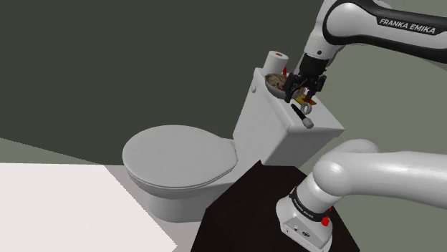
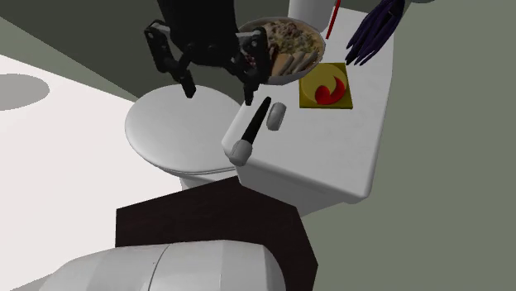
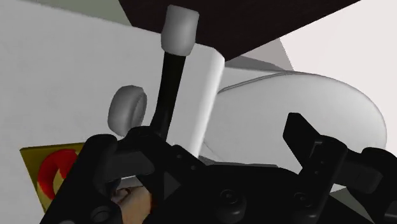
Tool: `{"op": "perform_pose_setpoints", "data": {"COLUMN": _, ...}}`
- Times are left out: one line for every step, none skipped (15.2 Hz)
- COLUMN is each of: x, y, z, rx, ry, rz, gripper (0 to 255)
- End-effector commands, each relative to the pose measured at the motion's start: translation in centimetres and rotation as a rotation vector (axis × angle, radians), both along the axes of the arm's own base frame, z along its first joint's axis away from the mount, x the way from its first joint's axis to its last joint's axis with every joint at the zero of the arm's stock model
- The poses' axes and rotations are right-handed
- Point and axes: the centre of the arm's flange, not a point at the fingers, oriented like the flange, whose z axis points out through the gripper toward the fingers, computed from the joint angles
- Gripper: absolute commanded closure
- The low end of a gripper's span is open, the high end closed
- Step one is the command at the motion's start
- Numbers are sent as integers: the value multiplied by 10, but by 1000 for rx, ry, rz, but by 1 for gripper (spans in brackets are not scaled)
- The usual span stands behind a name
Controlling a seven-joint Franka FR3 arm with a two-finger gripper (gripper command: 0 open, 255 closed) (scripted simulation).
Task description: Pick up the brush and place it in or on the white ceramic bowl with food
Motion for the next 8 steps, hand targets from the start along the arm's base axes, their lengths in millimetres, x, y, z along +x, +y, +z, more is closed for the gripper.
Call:
{"op": "perform_pose_setpoints", "data": {"x": -17, "y": -24, "z": -8, "rx": 6, "ry": -6, "rz": -95, "gripper": 0}}
{"op": "perform_pose_setpoints", "data": {"x": -26, "y": -36, "z": -11, "rx": 9, "ry": -9, "rz": -142, "gripper": 0}}
{"op": "perform_pose_setpoints", "data": {"x": -34, "y": -46, "z": -15, "rx": 12, "ry": -12, "rz": -186, "gripper": 0}}
{"op": "perform_pose_setpoints", "data": {"x": -35, "y": -46, "z": -20, "rx": 12, "ry": -12, "rz": -186, "gripper": 0}}
{"op": "perform_pose_setpoints", "data": {"x": -35, "y": -46, "z": -25, "rx": 12, "ry": -12, "rz": -186, "gripper": 0}}
{"op": "perform_pose_setpoints", "data": {"x": -36, "y": -45, "z": -31, "rx": 12, "ry": -12, "rz": -186, "gripper": 0}}
{"op": "perform_pose_setpoints", "data": {"x": -36, "y": -45, "z": -36, "rx": 12, "ry": -12, "rz": -186, "gripper": 0}}
{"op": "perform_pose_setpoints", "data": {"x": -36, "y": -45, "z": -41, "rx": 12, "ry": -12, "rz": -186, "gripper": 0}}
